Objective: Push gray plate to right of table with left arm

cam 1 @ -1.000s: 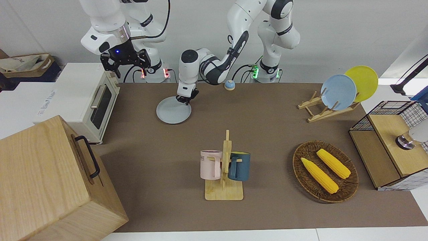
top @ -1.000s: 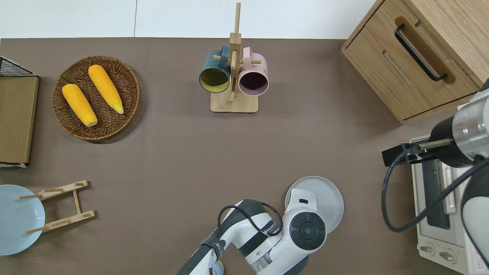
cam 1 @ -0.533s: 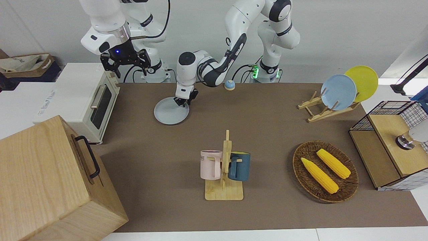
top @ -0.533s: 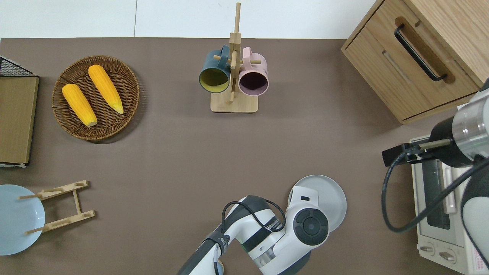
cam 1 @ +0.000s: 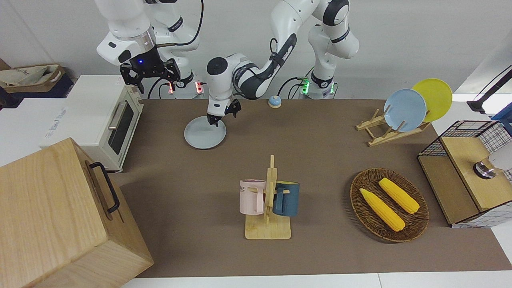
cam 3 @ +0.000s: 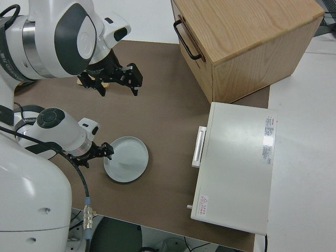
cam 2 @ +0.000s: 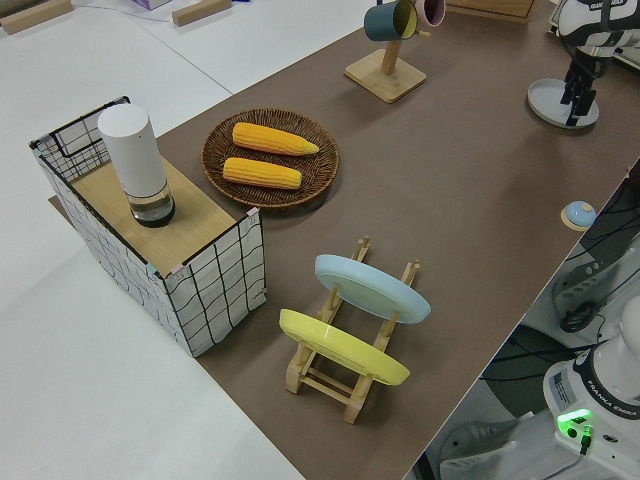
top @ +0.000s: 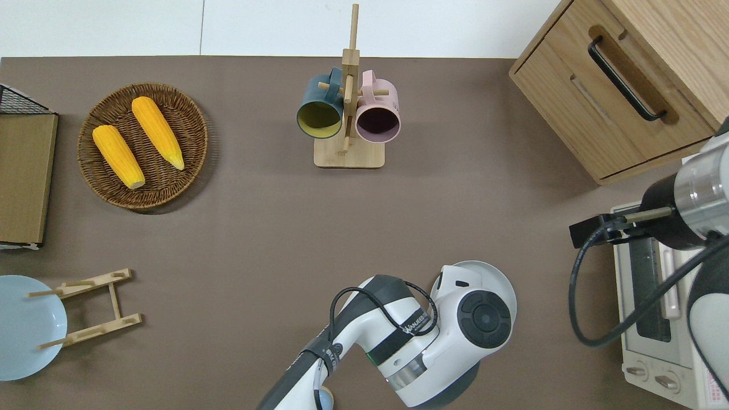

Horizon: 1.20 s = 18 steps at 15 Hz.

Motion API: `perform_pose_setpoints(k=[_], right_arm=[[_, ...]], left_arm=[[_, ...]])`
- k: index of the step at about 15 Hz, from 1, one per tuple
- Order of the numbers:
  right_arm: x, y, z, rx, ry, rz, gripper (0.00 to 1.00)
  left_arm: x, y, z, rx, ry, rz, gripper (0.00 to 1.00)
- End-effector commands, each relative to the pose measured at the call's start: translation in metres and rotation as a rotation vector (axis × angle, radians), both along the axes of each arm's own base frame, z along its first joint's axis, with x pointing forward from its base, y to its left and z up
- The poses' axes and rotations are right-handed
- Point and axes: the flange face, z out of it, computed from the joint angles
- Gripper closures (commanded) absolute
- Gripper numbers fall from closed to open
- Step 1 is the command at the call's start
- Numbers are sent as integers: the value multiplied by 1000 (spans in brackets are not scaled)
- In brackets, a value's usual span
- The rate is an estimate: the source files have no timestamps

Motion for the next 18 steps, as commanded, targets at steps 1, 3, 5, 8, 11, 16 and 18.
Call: perform_pose_setpoints(k=[1, 3, 5, 8, 11, 16, 18], right_arm=[[-2, -3, 4, 3, 4, -8, 17], [-2, -3, 4, 3, 4, -8, 17], [-2, -3, 4, 3, 4, -8, 17], [-2, -3, 4, 3, 4, -8, 17], [-2, -3, 4, 3, 4, -8, 17], [-2, -3, 4, 3, 4, -8, 17], [-2, -3, 4, 3, 4, -8, 17]], left_arm=[[6, 12, 34, 32, 15, -94, 2], [7, 25, 62, 28, 13, -172, 2], [22, 57, 92, 33, 51, -234, 2], [45, 109, 154, -6, 33, -246, 2], [54, 158, 199, -1, 19, -244, 2], [76, 240, 259, -17, -47, -240, 2], [84, 275, 276, -22, -34, -333, 2]])
